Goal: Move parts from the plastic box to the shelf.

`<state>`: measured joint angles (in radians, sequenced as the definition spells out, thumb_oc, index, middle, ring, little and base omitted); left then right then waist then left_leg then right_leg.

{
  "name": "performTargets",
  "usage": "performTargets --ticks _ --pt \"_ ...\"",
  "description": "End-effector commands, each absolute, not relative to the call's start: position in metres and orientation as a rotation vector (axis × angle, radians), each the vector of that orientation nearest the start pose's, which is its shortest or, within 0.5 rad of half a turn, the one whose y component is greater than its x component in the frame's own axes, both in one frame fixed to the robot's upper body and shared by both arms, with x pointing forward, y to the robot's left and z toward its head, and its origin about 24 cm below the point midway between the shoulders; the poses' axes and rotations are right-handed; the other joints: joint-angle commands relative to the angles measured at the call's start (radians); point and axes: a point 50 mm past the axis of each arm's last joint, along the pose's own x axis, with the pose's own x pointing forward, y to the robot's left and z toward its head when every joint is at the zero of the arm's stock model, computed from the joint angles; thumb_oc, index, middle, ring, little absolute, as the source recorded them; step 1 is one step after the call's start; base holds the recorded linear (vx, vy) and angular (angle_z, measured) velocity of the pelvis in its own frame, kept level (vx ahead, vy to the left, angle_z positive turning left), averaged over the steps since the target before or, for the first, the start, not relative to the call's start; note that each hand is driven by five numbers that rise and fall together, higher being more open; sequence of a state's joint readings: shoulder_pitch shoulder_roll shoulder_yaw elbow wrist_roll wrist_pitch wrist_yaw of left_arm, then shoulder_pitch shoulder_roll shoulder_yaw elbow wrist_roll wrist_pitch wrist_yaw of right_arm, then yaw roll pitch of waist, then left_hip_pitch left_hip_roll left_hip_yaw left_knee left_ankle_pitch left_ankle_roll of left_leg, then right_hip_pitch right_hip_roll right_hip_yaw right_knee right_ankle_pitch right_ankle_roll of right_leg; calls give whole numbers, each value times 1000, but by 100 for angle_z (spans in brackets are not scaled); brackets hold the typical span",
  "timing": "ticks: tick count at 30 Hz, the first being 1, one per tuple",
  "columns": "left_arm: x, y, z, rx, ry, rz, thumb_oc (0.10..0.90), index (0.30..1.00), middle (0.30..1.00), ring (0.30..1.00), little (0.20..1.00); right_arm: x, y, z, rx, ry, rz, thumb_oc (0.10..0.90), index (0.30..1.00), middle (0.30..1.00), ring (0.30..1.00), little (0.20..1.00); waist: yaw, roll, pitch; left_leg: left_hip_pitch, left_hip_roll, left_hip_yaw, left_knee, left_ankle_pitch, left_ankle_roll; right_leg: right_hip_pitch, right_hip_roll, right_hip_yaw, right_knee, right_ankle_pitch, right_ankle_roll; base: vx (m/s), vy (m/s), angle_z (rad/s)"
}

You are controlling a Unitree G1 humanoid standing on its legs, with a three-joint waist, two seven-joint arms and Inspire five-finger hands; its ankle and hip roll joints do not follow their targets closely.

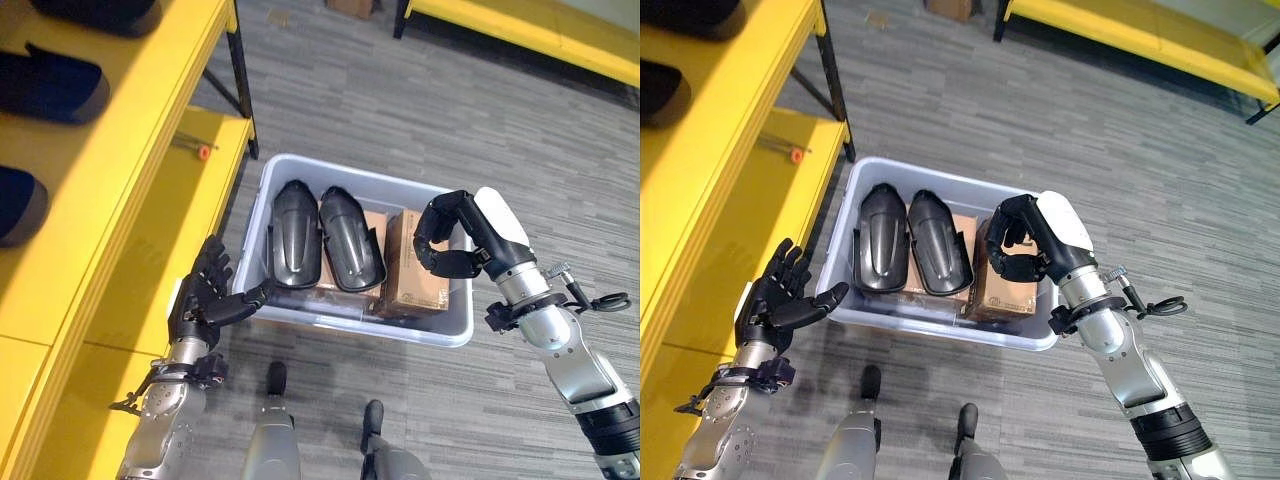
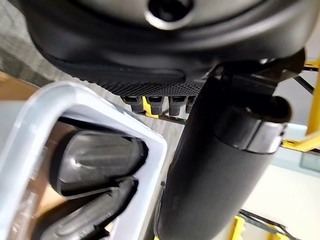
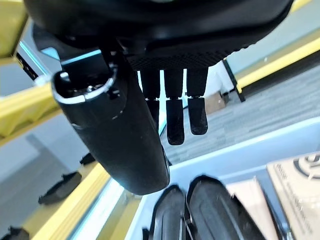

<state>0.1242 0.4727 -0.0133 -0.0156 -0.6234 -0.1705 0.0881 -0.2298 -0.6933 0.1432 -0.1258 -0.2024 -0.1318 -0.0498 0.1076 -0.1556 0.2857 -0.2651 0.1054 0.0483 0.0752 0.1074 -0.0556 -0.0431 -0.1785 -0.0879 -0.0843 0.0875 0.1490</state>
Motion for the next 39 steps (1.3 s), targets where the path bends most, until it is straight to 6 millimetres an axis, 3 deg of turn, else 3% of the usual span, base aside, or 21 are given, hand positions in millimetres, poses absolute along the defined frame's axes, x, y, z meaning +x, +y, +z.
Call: performTargets --ticks 1,4,14,15,16,17,29,39 --pt "224 245 69 -140 -149 76 900 1000 1000 1000 1000 271 -202 191 -811 -646 105 400 300 300 300 300 -13 13 -199 66 100 -6 -12 -73 -26 86 -50 -20 70 -53 60 8 -71 -11" --pt "219 246 61 -172 -125 113 900 1000 1000 1000 1000 268 -202 190 -798 -645 103 400 300 300 300 300 -23 33 -211 108 136 -2 7 -76 -38 117 -18 -5 105 -142 28 -19 -107 -19" --pt "215 239 44 -203 -57 108 900 1000 1000 1000 1000 268 -205 184 -773 -618 104 400 300 300 300 300 -40 75 -234 120 160 -19 -27 -24 -54 144 21 -12 97 -180 -2 -50 -54 2" --pt "214 238 43 -207 -55 109 900 1000 1000 1000 1000 268 -205 184 -768 -615 106 561 525 525 525 525 -40 77 -234 120 160 -20 -29 -22 -54 145 22 -12 95 -179 -3 -7 -1 4" --pt "213 238 42 -212 -49 111 900 1000 1000 1000 1000 268 -206 180 -757 -602 110 810 874 874 874 874 -40 78 -234 121 159 -19 -31 -21 -54 147 21 -12 93 -177 -3 0 0 0" --pt "213 237 41 -213 -46 109 900 1000 1000 1000 1000 269 -206 178 -753 -589 116 900 1000 1000 1000 1000 -40 79 -233 121 158 -20 -32 -21 -54 146 20 -12 92 -175 -2 6 7 3" --pt "217 232 48 -189 -64 67 900 1000 1000 1000 1000 279 -196 180 -746 -588 135 900 1000 1000 1000 1000 -6 65 -182 48 126 -49 -22 -19 -46 124 -3 -39 74 -152 10 -10 18 6" --pt "224 231 56 -174 -94 69 900 1000 1000 1000 1000 302 -178 183 -804 -573 182 900 1000 1000 1000 1000 34 47 -59 -80 105 -56 -17 0 -42 15 -19 -50 46 -100 19 -37 43 11"
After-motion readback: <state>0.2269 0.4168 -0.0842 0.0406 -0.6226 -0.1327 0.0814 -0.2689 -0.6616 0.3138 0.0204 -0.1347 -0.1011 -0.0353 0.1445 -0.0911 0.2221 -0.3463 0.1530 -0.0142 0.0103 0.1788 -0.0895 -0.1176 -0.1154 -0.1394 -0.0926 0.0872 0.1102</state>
